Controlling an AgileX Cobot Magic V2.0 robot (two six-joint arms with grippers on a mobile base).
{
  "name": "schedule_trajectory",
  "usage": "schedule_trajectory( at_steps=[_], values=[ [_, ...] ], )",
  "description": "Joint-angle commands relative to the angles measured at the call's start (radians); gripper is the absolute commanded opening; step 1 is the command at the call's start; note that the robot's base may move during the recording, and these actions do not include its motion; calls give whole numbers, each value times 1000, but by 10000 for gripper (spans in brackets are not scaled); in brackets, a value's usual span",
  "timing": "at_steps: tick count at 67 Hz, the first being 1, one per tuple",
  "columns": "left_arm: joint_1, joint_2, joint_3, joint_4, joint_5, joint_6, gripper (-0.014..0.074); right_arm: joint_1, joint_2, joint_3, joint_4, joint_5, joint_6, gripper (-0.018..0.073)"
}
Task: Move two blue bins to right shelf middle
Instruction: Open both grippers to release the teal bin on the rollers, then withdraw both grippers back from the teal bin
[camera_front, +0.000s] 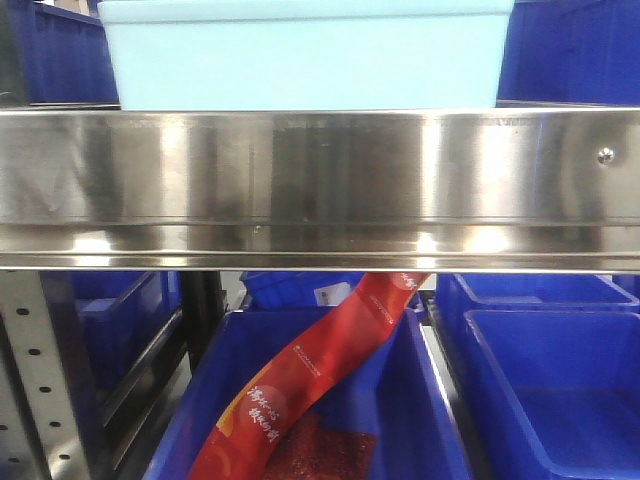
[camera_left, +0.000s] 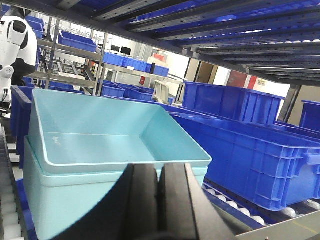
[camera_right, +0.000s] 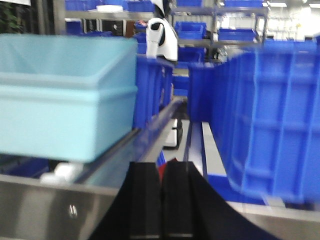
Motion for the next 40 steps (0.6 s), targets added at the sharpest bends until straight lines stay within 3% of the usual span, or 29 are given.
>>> schedule_trajectory(
  at_steps=[1, 13, 40],
  values=[
    [-5, -5, 0, 0, -17, 4, -111, -21, -51, 54, 23, -44, -9, -167],
    [-5, -5, 0, 0, -17, 4, -111, -31, -155, 105, 25, -12, -9, -167],
    [-5, -5, 0, 0, -17, 4, -111, -89, -156, 105, 25, 38, -9, -167]
  ],
)
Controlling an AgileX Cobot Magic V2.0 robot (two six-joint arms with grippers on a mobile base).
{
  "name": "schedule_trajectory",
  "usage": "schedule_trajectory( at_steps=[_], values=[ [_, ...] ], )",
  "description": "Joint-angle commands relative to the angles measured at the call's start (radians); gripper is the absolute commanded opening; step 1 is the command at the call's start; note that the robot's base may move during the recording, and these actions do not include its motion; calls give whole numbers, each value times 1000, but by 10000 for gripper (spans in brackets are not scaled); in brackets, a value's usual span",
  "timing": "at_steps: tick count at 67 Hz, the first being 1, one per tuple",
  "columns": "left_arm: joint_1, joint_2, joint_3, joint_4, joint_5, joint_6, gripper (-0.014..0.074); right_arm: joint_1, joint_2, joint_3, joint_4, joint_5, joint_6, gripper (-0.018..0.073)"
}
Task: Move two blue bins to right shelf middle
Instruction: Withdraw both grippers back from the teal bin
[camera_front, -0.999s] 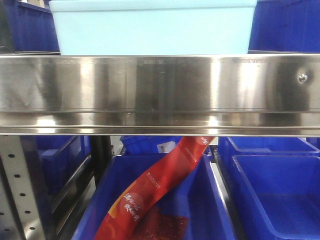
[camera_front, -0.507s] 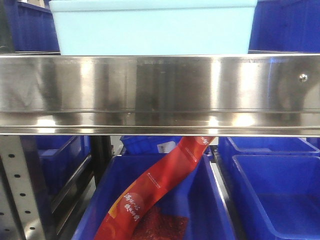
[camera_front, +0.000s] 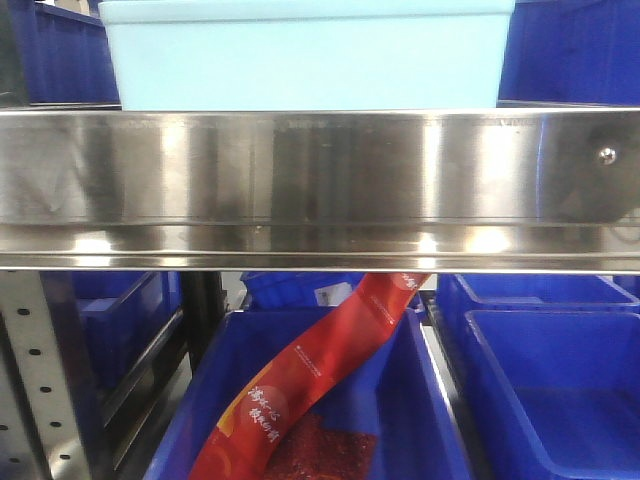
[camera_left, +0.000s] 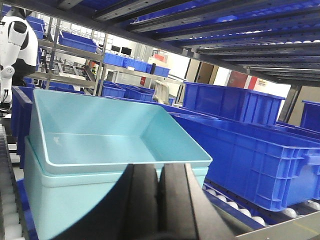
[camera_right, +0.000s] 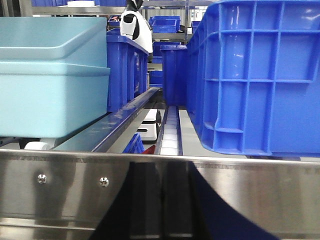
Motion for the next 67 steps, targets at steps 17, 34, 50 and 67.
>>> schedule_trajectory(
  at_steps=[17, 34, 50, 67],
  values=[
    [-5, -4, 0, 0, -17, 4, -111, -7, -4, 3, 7, -8, -7, -167],
    [-5, -4, 0, 0, -17, 4, -111, -7, -4, 3, 7, -8, -7, -167],
    [-5, -4, 0, 0, -17, 4, -111, -7, -4, 3, 7, -8, -7, -167],
    [11, -9, 7, -22, -15, 30, -111, -7, -4, 3, 7, -8, -7, -167]
  ],
)
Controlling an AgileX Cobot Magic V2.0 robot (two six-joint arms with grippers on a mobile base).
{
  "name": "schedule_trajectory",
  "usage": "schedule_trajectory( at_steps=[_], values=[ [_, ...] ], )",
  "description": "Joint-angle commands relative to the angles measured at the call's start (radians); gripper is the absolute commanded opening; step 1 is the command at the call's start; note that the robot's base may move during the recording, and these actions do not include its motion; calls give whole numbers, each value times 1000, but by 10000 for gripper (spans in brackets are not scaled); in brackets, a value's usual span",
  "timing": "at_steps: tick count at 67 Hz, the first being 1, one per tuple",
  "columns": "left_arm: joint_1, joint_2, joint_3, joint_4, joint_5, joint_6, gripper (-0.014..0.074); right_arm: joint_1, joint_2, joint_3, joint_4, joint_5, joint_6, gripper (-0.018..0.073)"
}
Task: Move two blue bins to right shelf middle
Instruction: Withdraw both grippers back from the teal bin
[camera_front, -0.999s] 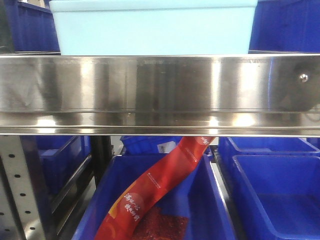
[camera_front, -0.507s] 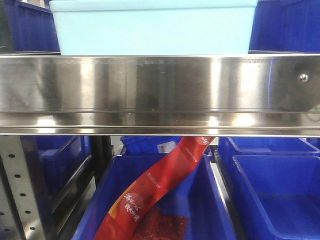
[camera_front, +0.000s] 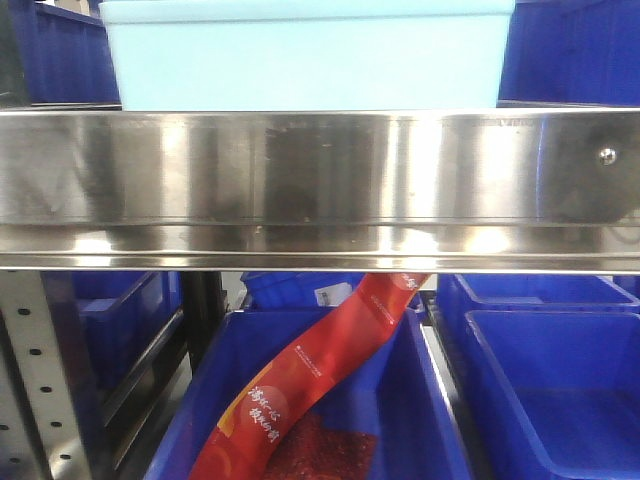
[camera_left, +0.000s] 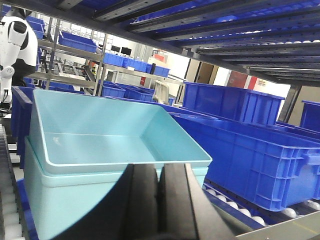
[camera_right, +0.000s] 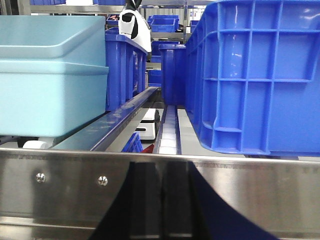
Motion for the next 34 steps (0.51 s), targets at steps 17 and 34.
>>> schedule_trajectory(
  at_steps=[17, 34],
  values=[
    [217, -181, 211, -264, -216, 450, -111, -3, -4, 3, 7, -12, -4, -167],
    [396, -336, 430, -264, -147, 468, -111, -3, -4, 3, 7, -12, -4, -167]
  ],
)
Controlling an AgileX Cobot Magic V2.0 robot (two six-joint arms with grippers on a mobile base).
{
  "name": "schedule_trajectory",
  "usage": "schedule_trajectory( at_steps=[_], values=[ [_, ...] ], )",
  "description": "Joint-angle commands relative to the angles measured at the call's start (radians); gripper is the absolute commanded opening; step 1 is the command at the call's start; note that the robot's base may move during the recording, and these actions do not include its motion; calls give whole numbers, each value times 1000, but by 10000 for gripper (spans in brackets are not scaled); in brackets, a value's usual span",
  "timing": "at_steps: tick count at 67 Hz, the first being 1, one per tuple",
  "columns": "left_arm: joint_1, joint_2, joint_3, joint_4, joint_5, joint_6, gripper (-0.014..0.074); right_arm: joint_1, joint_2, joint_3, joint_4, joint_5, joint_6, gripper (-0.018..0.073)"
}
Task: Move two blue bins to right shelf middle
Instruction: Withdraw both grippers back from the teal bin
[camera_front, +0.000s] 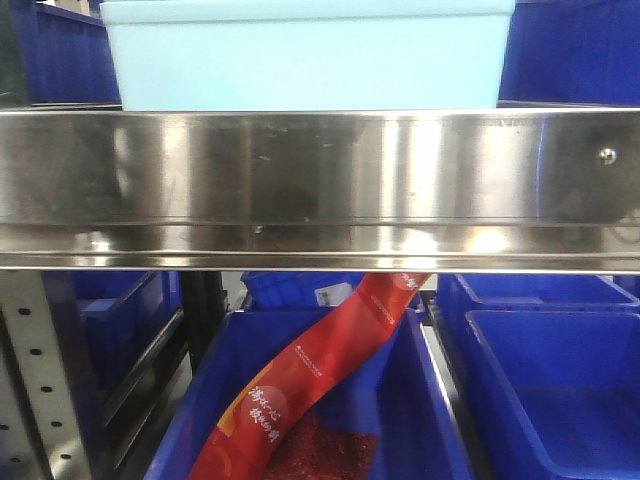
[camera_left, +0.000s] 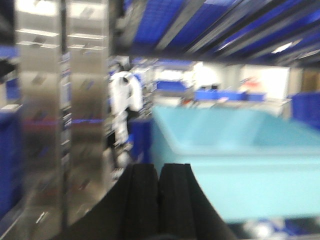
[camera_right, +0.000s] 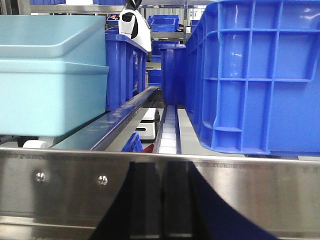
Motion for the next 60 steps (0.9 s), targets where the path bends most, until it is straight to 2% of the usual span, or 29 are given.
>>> schedule_trajectory(
  at_steps=[1, 7, 14, 17, 31, 60],
  values=[
    [43, -40, 55, -9, 17, 10, -111, -3, -4, 3, 7, -12, -2, -167],
    [85, -72, 122, -9, 79, 10, -111, -3, -4, 3, 7, -12, -2, -167],
    [125, -101, 162, -9, 79, 10, -111, -3, -4, 3, 7, -12, -2, -167],
    [133, -107, 162, -9, 144, 10, -111, -3, -4, 3, 7, -12, -2, -167],
    [131, -107, 162, 1, 159, 10, -111, -3, -4, 3, 7, -12, -2, -167],
    [131, -107, 162, 18, 114, 10, -111, -3, -4, 3, 7, -12, -2, -167]
  ],
)
